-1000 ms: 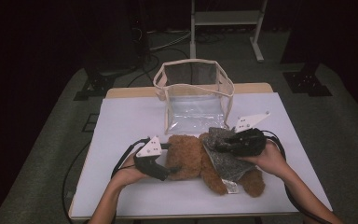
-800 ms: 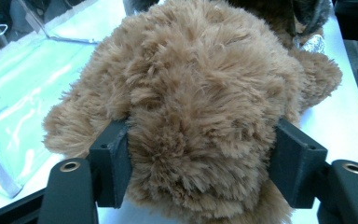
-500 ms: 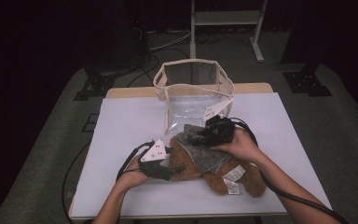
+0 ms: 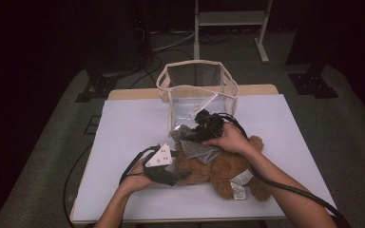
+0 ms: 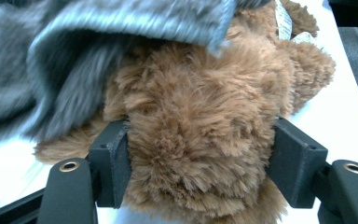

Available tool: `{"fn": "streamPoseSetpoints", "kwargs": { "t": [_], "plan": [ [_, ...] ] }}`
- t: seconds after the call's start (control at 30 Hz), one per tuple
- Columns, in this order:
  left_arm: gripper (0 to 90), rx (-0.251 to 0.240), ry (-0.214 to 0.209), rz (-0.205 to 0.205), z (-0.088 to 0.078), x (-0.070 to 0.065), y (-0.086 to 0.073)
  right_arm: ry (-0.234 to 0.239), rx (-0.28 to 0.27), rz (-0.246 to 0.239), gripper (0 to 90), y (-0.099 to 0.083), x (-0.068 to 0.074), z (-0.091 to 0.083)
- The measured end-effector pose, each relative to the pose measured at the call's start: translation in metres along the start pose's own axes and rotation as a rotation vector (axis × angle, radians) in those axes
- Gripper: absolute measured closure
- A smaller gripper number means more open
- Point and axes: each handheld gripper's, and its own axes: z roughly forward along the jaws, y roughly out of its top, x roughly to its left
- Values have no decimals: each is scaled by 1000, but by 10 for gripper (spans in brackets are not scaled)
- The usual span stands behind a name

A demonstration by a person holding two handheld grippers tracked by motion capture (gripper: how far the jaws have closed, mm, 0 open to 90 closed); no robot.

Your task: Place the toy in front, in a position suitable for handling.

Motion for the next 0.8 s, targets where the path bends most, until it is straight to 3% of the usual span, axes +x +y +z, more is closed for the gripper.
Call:
{"fn": "streamPoseSetpoints", "kwargs": {
  "t": [0.2, 0.37, 0.43, 0.53, 0.67, 0.77, 0.8],
  "plan": [
    [309, -5, 14, -17, -1, 7, -2, -32, -35, 0, 722, -25, 8, -37],
    [320, -22, 41, -55, 0, 11, -1, -45, -64, -27, 722, -44, 28, -61],
    [322, -29, 54, -78, 1, 13, -2, -41, -83, -48, 722, -47, 38, -64],
    [304, -30, 55, -84, 0, 14, -3, -75, -81, -76, 722, -50, 44, -59],
    [209, 7, 63, -81, -4, 13, -8, -75, -89, -46, 723, -54, 34, -51],
    [215, 27, 46, -87, -4, 13, -15, -72, -103, -25, 723, -55, 28, -51],
    [262, 26, 32, -84, -4, 14, -17, -72, -105, -23, 724, -55, 27, -51]
  ]
}}
